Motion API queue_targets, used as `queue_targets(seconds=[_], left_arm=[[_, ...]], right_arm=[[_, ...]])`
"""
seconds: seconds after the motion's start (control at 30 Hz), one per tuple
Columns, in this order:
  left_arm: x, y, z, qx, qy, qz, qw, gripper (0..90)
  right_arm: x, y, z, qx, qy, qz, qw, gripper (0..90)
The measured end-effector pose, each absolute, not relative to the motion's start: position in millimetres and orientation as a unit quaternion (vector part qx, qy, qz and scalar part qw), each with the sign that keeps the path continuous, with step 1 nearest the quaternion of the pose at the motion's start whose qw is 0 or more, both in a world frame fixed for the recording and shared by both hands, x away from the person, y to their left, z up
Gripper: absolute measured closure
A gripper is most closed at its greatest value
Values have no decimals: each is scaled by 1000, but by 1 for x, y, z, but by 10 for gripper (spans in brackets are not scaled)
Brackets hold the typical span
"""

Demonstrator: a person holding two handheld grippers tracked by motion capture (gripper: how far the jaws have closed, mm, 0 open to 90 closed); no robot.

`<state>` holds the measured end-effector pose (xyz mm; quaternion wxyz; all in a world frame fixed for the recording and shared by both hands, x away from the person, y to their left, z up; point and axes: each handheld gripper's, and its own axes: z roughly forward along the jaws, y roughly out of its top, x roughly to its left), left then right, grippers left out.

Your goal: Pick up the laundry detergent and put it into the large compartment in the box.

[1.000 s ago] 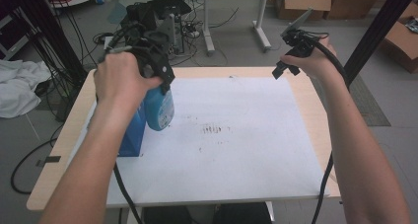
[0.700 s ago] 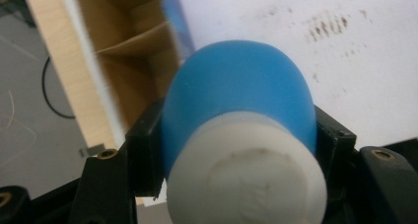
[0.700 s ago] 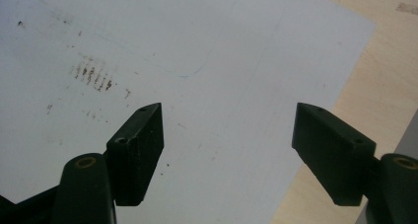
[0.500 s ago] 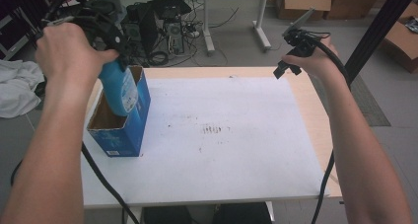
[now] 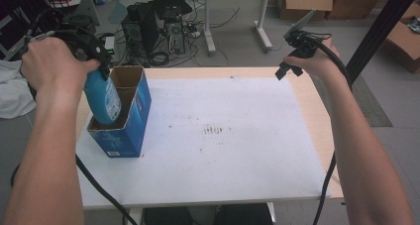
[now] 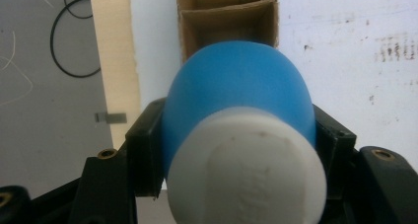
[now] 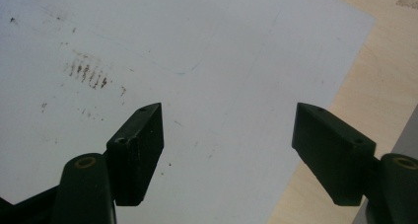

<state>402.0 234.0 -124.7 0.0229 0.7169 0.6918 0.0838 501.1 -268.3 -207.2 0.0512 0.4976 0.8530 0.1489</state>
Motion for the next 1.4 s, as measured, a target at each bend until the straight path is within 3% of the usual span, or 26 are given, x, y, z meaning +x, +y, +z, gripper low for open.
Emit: queue_targets(seconds=[1.03,1.4], left_arm=[[429,243,-245,715,698,19,-3,382],[432,244,-270,718,696,9,-23,382]], right_arm=[[504,-269,-215,499,854,139,49,283],[504,-271,-216,502,852,138,49,283]])
